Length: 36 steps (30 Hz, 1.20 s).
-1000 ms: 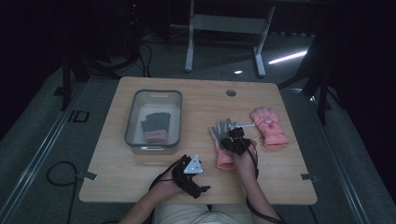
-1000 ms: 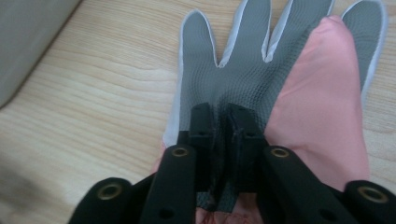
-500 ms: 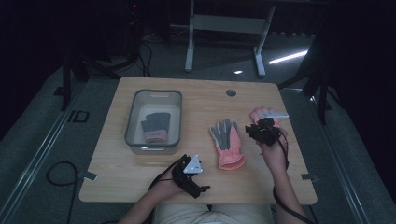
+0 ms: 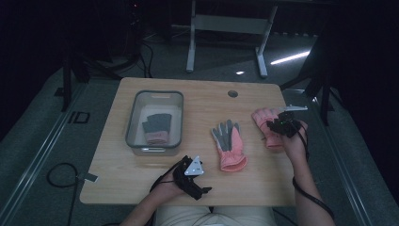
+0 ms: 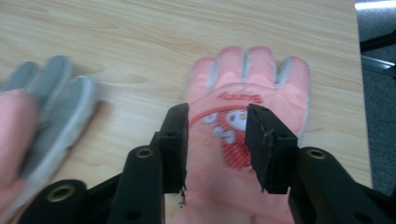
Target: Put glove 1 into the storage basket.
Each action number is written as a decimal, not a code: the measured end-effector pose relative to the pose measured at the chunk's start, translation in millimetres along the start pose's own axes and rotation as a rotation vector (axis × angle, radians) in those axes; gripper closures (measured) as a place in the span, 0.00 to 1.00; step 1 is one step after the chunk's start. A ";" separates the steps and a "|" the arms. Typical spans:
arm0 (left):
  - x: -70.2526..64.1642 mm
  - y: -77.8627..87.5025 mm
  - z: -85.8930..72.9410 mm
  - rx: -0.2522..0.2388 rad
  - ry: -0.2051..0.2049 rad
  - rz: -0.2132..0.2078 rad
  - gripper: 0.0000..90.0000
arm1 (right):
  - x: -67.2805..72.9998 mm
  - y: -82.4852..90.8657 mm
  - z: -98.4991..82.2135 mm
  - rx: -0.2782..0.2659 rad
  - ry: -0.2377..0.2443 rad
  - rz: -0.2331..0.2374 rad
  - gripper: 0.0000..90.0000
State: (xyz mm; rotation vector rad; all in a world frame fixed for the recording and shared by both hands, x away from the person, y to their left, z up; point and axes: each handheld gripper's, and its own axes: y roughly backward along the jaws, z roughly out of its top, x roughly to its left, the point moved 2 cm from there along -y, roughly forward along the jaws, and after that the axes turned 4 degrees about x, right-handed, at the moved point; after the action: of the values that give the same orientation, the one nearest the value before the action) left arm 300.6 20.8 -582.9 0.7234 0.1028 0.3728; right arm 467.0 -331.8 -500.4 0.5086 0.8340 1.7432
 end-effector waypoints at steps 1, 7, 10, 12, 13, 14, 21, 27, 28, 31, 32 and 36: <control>-0.2 0.0 -0.3 -0.002 0.002 -0.003 0.02 | -5.2 -6.3 1.4 0.016 -0.009 -0.002 0.65; 0.3 1.5 -0.4 -0.016 0.010 -0.001 0.02 | -11.7 -25.7 3.3 0.060 -0.002 -0.023 0.59; 0.6 1.6 -0.5 -0.023 0.021 -0.001 0.02 | -13.7 -32.5 3.9 0.076 -0.005 -0.025 0.58; 0.4 1.3 -0.7 -0.018 0.019 0.000 0.02 | -12.7 -37.5 3.5 0.094 0.004 -0.024 0.57; 0.0 1.0 -0.9 -0.015 0.016 -0.003 0.02 | -12.4 -39.9 3.1 0.102 0.010 -0.029 0.57; 0.0 0.8 -0.9 -0.014 0.014 -0.001 0.02 | -12.6 -42.4 2.5 0.110 0.016 -0.030 0.57; -0.6 1.2 -1.1 -0.012 0.007 -0.003 0.02 | -13.1 -54.7 -3.8 0.107 0.019 -0.058 0.64; -0.5 1.3 -1.1 -0.012 0.006 -0.004 0.02 | -18.0 -52.7 -3.1 0.111 -0.023 -0.046 0.90; -0.4 1.2 -1.1 -0.012 0.006 -0.004 0.02 | -18.6 -52.1 -3.2 0.109 -0.030 -0.041 0.92; 0.0 1.6 -1.2 -0.016 0.010 -0.006 0.02 | -20.9 -44.4 -1.9 0.090 -0.075 -0.033 0.95; 0.0 1.7 -1.2 -0.020 0.014 -0.008 0.02 | -21.1 -40.2 -1.3 0.086 -0.082 -0.037 0.95; 0.3 1.9 -1.3 -0.024 0.016 -0.011 0.02 | -16.9 -18.2 1.0 0.065 -0.064 -0.054 0.95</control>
State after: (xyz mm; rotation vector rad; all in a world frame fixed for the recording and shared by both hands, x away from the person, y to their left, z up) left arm 300.0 23.1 -582.7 0.6961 0.1173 0.3686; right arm 484.9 -344.4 -512.2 0.5773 0.8530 1.6463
